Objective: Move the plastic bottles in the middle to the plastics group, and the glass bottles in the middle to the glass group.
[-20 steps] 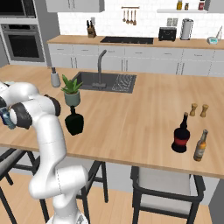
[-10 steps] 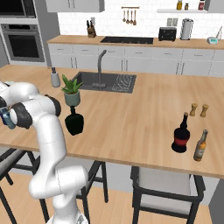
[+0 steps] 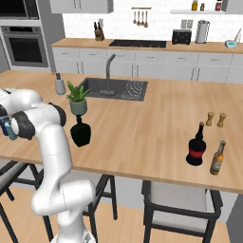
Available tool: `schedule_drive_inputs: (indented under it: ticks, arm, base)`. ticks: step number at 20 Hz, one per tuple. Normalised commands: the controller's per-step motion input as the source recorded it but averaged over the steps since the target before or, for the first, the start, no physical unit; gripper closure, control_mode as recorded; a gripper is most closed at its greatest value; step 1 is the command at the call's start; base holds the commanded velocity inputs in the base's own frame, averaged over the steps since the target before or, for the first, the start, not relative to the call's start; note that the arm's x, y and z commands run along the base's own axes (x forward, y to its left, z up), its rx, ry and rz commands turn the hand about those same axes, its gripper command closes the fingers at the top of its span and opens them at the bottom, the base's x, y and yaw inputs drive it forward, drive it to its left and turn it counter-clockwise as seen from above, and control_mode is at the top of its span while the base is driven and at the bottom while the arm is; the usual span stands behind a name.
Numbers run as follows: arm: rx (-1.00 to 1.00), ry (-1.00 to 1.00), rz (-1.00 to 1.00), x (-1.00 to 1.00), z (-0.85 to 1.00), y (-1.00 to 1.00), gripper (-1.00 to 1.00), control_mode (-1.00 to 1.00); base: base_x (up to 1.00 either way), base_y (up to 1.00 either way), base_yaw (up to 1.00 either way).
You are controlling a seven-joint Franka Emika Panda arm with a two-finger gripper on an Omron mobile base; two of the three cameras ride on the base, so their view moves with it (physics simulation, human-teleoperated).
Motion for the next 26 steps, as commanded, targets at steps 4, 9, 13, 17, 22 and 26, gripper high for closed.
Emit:
schedule_drive_inputs:
  ticks: [4,9,13,17,22,26]
  arm:
    - [0.00,0.00,0.00,0.00,0.00,0.00,-1.00,-1.00]
    - [-0.03,-0.04,-0.07,-0.12,0.35,-0.09,-1.00,-1.00]
    - [0.00,-0.01,-0.19,-0.49,0.56,-0.68,-1.00,-1.00]
    - [0.00,0.00,-0.27,-0.46,0.46,-0.92,-1.00,-1.00]
    - [0.01,-0.03,-0.27,-0.39,0.29,-0.99,-1.00,-1.00]
    - [0.04,-0.12,-0.23,-0.19,0.21,-1.00,-1.00,-1.00]
  base:
    - [0.00,0.00,0.00]
    - [0.00,0.00,0.00]
    - [0.00,0.00,0.00]
    - [0.00,0.00,0.00]
    - [0.00,0.00,0.00]
    - [0.00,0.00,0.00]
